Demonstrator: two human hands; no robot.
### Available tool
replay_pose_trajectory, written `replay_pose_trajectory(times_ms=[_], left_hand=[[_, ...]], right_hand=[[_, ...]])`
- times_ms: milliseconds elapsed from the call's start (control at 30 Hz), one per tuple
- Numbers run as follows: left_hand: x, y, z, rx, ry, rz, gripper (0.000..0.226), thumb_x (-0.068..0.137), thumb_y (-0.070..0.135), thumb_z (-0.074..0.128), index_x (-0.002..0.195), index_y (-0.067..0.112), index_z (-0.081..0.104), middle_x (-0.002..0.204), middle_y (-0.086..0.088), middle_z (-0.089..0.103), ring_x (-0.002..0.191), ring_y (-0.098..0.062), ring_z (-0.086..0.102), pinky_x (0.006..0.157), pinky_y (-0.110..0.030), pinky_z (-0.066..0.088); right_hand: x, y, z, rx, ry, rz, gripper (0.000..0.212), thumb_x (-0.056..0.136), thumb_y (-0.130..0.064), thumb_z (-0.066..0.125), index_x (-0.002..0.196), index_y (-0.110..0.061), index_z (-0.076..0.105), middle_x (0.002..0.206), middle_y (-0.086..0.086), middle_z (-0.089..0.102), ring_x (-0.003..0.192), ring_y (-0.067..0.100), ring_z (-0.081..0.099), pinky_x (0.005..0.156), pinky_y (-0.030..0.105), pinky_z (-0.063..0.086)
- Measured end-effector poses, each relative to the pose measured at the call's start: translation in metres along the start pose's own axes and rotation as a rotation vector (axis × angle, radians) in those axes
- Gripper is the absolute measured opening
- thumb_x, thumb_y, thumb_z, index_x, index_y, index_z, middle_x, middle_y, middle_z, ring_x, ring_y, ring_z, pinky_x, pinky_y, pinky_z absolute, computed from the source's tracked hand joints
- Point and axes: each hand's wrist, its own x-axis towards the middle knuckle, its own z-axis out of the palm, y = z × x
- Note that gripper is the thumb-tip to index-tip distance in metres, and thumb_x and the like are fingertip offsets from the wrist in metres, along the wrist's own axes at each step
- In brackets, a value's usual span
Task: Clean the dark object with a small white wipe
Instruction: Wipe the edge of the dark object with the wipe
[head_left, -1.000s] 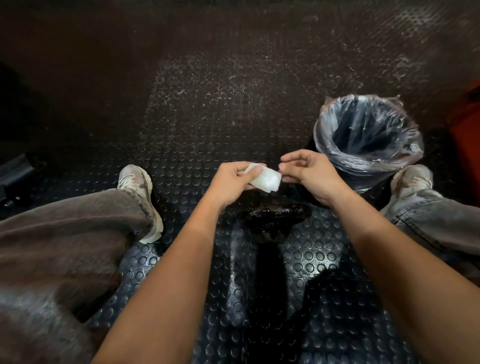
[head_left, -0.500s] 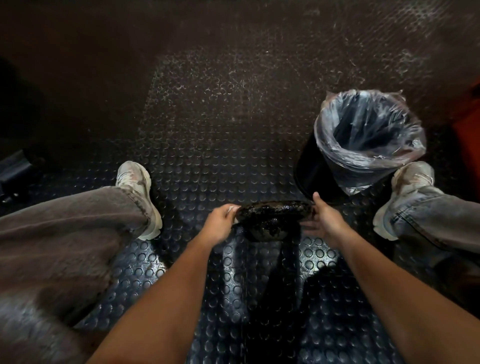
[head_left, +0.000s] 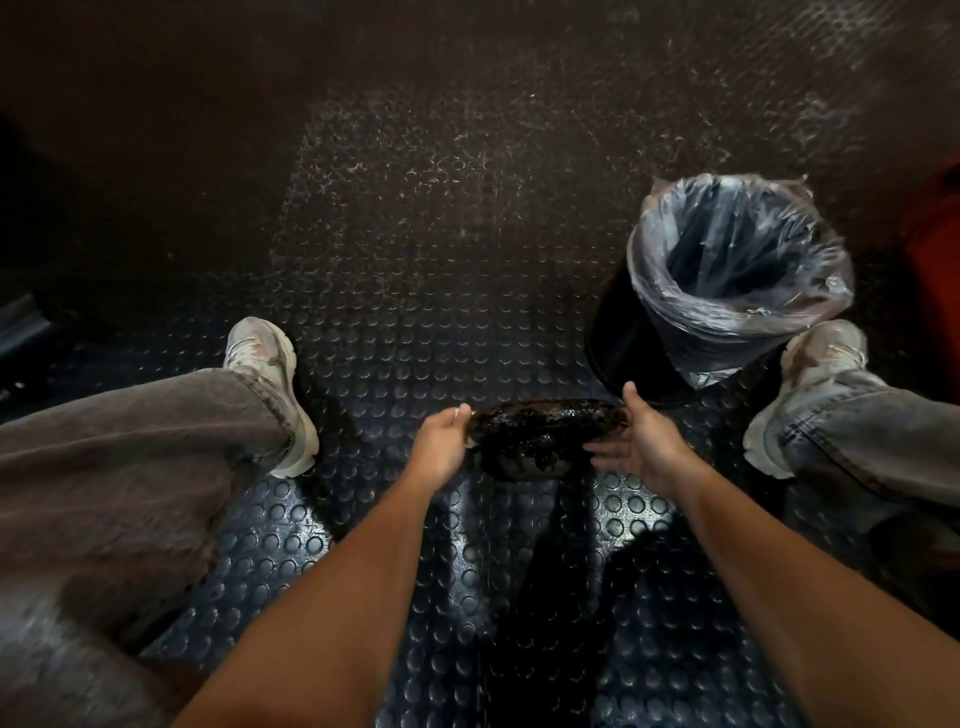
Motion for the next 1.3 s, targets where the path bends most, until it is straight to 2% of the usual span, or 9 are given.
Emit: replay_pose_trajectory(times_ms=[100, 233, 433, 700, 833, 900, 1033, 1167, 1300], left_hand=[[0.001, 0.007, -0.002, -0.278, -0.032, -0.020, 0.041, 0.106, 0.037, 0.046, 0.082, 0.017, 0.072, 0.089, -0.003, 0.073, 0.092, -0.024, 0.069, 0.094, -0.037, 0.050], [-0.007, 0.002, -0.006, -0.519, 0.075, -0.001, 0.037, 0.107, 0.027, 0.047, 0.087, 0.007, 0.071, 0.087, -0.008, 0.071, 0.078, -0.015, 0.067, 0.080, -0.027, 0.054], [0.000, -0.016, 0.009, -0.196, 0.041, -0.110, 0.042, 0.105, 0.044, 0.045, 0.092, 0.017, 0.075, 0.095, -0.003, 0.075, 0.099, -0.022, 0.068, 0.097, -0.039, 0.049], [-0.007, 0.000, 0.004, -0.601, 0.134, -0.031, 0.038, 0.107, 0.028, 0.048, 0.083, 0.008, 0.071, 0.084, -0.008, 0.070, 0.084, -0.022, 0.065, 0.087, -0.037, 0.052], [-0.005, -0.018, 0.004, -0.440, 0.135, -0.052, 0.041, 0.104, 0.041, 0.050, 0.084, 0.017, 0.076, 0.091, -0.004, 0.074, 0.093, -0.025, 0.067, 0.095, -0.043, 0.047], [-0.004, -0.014, 0.008, -0.280, 0.067, -0.081, 0.041, 0.105, 0.044, 0.046, 0.088, 0.020, 0.075, 0.094, -0.002, 0.075, 0.099, -0.023, 0.068, 0.097, -0.040, 0.049], [-0.002, 0.012, 0.009, -0.486, 0.012, -0.087, 0.044, 0.107, 0.036, 0.045, 0.086, 0.011, 0.074, 0.098, -0.014, 0.074, 0.098, -0.028, 0.069, 0.100, -0.040, 0.051], [-0.007, 0.012, 0.003, -0.649, 0.155, -0.039, 0.041, 0.106, 0.033, 0.047, 0.081, 0.008, 0.068, 0.084, -0.011, 0.069, 0.085, -0.026, 0.065, 0.092, -0.041, 0.051], [-0.003, -0.013, 0.006, -0.490, 0.228, -0.070, 0.045, 0.103, 0.046, 0.047, 0.088, 0.012, 0.074, 0.095, -0.014, 0.075, 0.096, -0.033, 0.069, 0.099, -0.050, 0.050]], right_hand=[[-0.002, -0.001, 0.001, 0.024, 0.013, 0.006, 0.084, 0.093, -0.072, 0.039, 0.149, -0.010, 0.042, 0.130, 0.022, 0.063, 0.092, 0.034, 0.075, 0.070, 0.043, 0.061], [-0.005, -0.002, 0.001, 0.034, 0.017, 0.017, 0.087, 0.093, -0.074, 0.037, 0.151, -0.009, 0.040, 0.130, 0.022, 0.063, 0.096, 0.036, 0.074, 0.074, 0.045, 0.060], [-0.009, 0.004, 0.003, 0.019, -0.008, -0.003, 0.086, 0.096, -0.073, 0.024, 0.147, -0.006, 0.044, 0.133, 0.019, 0.060, 0.113, 0.036, 0.064, 0.098, 0.055, 0.052], [-0.018, 0.018, 0.006, 0.067, -0.027, 0.005, 0.096, 0.085, -0.082, 0.024, 0.152, -0.014, 0.038, 0.146, 0.022, 0.050, 0.123, 0.039, 0.060, 0.104, 0.059, 0.047], [-0.024, 0.015, 0.007, 0.085, -0.056, -0.033, 0.084, 0.085, -0.083, 0.020, 0.135, -0.025, 0.056, 0.134, 0.013, 0.062, 0.121, 0.037, 0.062, 0.103, 0.060, 0.048], [-0.025, 0.014, 0.006, 0.083, -0.058, -0.032, 0.085, 0.088, -0.081, 0.018, 0.140, -0.023, 0.052, 0.124, 0.009, 0.065, 0.121, 0.038, 0.061, 0.104, 0.060, 0.047], [-0.026, 0.011, 0.007, 0.086, -0.077, -0.021, 0.091, 0.090, -0.079, 0.016, 0.152, -0.016, 0.039, 0.142, 0.011, 0.055, 0.124, 0.041, 0.059, 0.106, 0.060, 0.045], [-0.028, 0.008, 0.008, 0.105, -0.073, -0.013, 0.090, 0.094, -0.075, 0.015, 0.158, -0.014, 0.025, 0.148, 0.017, 0.045, 0.126, 0.043, 0.056, 0.108, 0.061, 0.043], [-0.031, 0.005, 0.009, 0.100, -0.089, -0.014, 0.091, 0.094, -0.075, 0.016, 0.160, -0.013, 0.017, 0.160, 0.023, 0.028, 0.126, 0.042, 0.057, 0.107, 0.061, 0.044]])
